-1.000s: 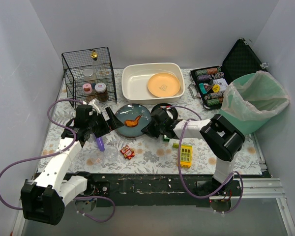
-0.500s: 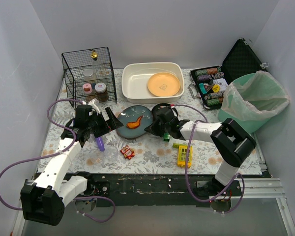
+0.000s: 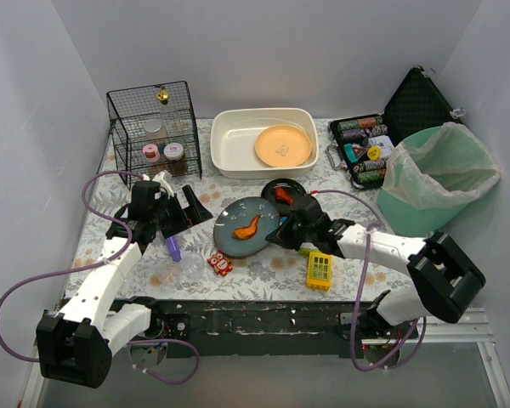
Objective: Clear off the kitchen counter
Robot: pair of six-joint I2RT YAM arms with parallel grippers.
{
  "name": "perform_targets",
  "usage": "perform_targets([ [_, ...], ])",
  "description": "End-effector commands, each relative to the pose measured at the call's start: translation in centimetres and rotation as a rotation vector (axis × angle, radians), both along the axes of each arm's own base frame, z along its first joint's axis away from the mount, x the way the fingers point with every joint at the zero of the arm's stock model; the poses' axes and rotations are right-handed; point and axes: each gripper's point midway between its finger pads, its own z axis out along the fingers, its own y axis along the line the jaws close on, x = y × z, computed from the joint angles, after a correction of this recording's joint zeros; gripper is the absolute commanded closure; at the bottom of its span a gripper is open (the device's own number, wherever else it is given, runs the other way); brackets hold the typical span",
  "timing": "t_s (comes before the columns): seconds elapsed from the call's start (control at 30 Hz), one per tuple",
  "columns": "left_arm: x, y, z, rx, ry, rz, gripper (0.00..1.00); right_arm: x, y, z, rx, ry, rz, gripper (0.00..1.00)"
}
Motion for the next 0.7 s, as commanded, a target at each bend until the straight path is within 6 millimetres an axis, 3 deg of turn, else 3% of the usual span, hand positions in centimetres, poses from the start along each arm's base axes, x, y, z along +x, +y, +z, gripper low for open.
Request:
perform_targets([
  [0.0, 0.6, 0.0, 0.8, 0.014, -0.036, -0.004, 0.02, 1.5, 0.8, 7.9, 0.141, -0.219, 0.006, 0.99],
  [0.33, 1.0, -0.8, 1.3, -0.039, -0.054, -0.017, 0.02, -0.4, -2.7, 11.8, 0.199, -0.338, -0.037, 0.99],
  [0.5, 1.0, -2.9, 3.2, -0.183, -0.100, -0.064, 0.02, -1.7, -3.1, 14.1, 0.272, -0.370, -0.011, 0.99],
  [0.67, 1.1, -3.9, 3.7, -0.258, -0.103, -0.085, 0.02, -2.9, -2.9, 15.8, 0.363, -0.375, 0.015, 0.99],
])
